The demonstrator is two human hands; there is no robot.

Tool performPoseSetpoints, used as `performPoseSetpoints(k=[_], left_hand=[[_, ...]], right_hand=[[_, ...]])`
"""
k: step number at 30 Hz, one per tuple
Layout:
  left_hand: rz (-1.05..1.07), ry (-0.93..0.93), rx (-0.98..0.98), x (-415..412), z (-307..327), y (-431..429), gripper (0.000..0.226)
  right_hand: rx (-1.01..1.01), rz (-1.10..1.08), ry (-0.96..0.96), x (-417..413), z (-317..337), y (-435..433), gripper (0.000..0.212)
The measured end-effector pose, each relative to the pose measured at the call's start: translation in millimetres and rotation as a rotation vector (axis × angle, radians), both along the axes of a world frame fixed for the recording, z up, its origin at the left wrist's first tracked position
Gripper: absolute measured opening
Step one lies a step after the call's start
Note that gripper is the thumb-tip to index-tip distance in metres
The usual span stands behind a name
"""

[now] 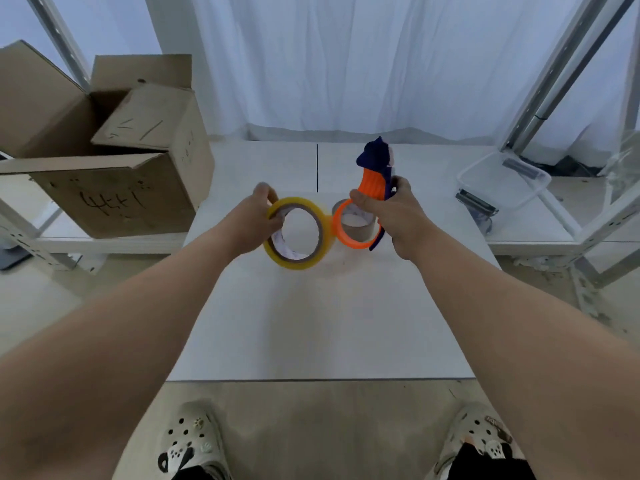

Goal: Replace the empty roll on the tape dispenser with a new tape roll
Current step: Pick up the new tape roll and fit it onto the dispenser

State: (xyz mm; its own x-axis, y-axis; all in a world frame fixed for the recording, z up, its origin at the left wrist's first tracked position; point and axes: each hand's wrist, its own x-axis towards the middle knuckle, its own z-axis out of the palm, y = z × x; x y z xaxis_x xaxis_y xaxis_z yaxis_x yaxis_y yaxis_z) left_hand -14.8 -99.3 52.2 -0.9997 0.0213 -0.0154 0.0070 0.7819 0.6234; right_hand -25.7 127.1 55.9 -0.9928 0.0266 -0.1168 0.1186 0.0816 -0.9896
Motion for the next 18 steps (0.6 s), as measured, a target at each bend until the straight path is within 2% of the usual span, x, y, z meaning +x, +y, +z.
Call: performPoseSetpoints(k=[2,5,11,18], left_hand=[[-0.022,0.069,0.145,4.1,17.7,2.4,0.023],[-0.116,0.104,0.201,12.2,42.1,15.3,0.025],[-0.254,0.075,0.17,26.9,64.0,44.5,0.028],[-0.139,0.2,0.065,35.7,54.7,48.0,0.028]], right_hand=[[-0.02,-0.028,0.023,1.7,9.8,5.7,0.064],[-0.027,-0.051,0.067,3.2,23.1,15.0,0.061],[-0.154,-0.049,0.071,18.7,39.0,12.2,0.061],[-0.211,0.025,0.077,33.4,35.1,10.6,0.065]])
